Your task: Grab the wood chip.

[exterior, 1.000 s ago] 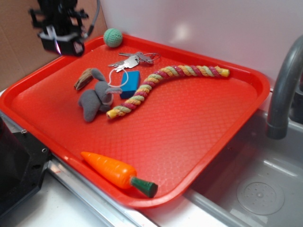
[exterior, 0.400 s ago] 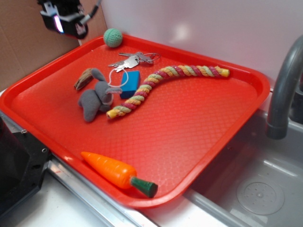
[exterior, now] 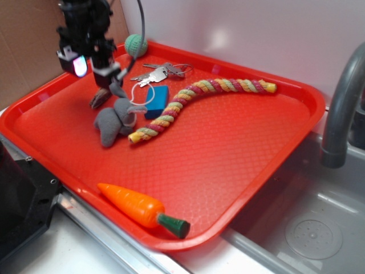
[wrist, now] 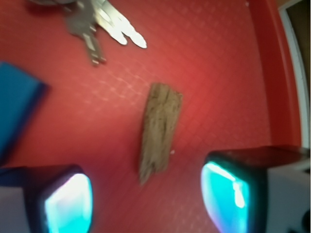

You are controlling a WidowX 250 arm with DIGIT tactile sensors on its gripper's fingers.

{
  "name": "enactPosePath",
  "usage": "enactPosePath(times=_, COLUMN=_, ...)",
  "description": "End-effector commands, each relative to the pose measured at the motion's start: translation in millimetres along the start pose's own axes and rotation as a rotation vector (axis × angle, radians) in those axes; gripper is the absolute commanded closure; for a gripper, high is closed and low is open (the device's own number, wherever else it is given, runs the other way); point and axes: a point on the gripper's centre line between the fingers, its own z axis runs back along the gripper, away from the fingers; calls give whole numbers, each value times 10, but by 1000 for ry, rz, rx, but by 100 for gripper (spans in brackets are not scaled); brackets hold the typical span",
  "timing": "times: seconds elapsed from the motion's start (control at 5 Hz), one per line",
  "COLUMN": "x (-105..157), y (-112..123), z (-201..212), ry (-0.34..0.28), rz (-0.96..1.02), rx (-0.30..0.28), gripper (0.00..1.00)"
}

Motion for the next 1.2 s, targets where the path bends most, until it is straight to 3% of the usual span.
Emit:
enactPosePath(times=0.0, x=-197, y=209, z=-259, ry=-17, rz=9, rx=12, gripper=0)
enactPosePath(times=0.4, x=-195, y=222, z=-283, ry=-31, rz=-23, rx=-25, gripper=0)
enactPosePath(times=0.6, x=-152, y=198, z=-311, ry=-105, rz=-24, rx=-58, gripper=0)
enactPosePath(times=1.0, x=-172, y=215, z=-313, ry=-132, rz=-49, rx=-58, gripper=0)
